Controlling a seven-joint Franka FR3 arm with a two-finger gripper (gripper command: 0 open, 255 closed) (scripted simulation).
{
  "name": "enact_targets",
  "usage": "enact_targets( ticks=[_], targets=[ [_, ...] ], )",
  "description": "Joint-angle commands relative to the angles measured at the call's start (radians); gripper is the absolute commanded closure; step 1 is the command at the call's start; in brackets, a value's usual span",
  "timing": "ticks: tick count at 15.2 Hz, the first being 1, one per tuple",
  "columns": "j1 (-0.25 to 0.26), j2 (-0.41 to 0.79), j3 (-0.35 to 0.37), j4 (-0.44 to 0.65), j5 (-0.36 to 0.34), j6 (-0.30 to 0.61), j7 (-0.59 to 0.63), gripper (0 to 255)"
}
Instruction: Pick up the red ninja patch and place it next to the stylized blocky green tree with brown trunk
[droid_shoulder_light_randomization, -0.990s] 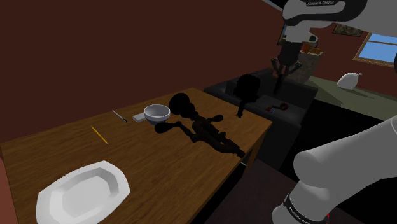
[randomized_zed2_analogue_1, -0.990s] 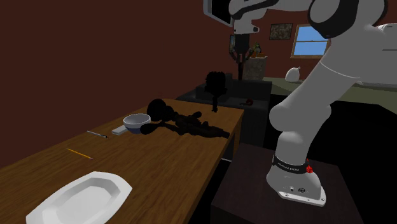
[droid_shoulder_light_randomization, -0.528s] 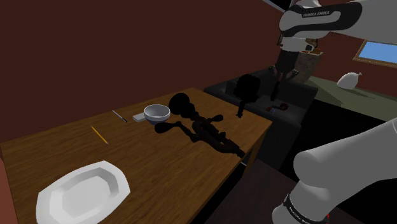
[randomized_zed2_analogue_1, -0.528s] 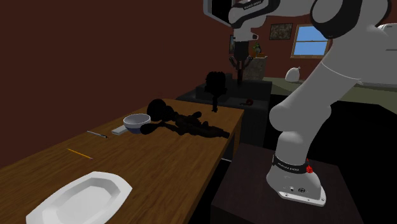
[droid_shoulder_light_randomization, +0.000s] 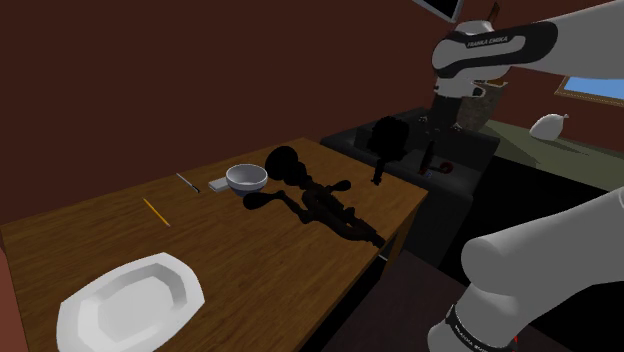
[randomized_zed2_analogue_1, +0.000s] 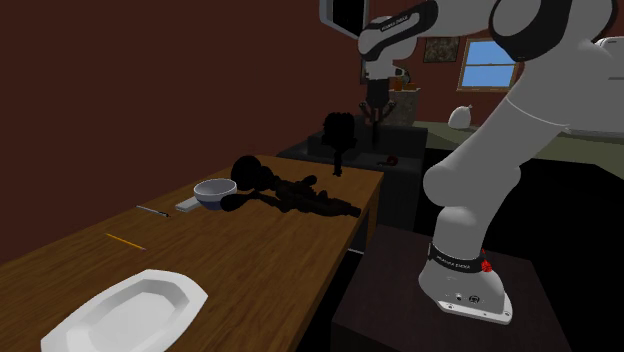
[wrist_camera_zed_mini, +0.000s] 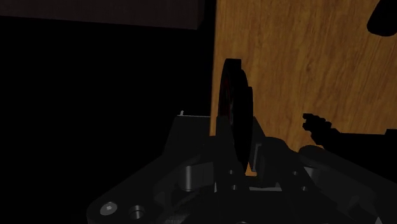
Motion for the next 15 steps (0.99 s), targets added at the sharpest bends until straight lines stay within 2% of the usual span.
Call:
enact_targets(
  ticks=[1,15],
  targets=[
    [0.000,-0.002,-0.001,-0.025,-0.001,0.024,0.000,255],
    [-0.002,0.022,-0.005,-0.195,-0.006,0.217,0.010,255]
  ],
)
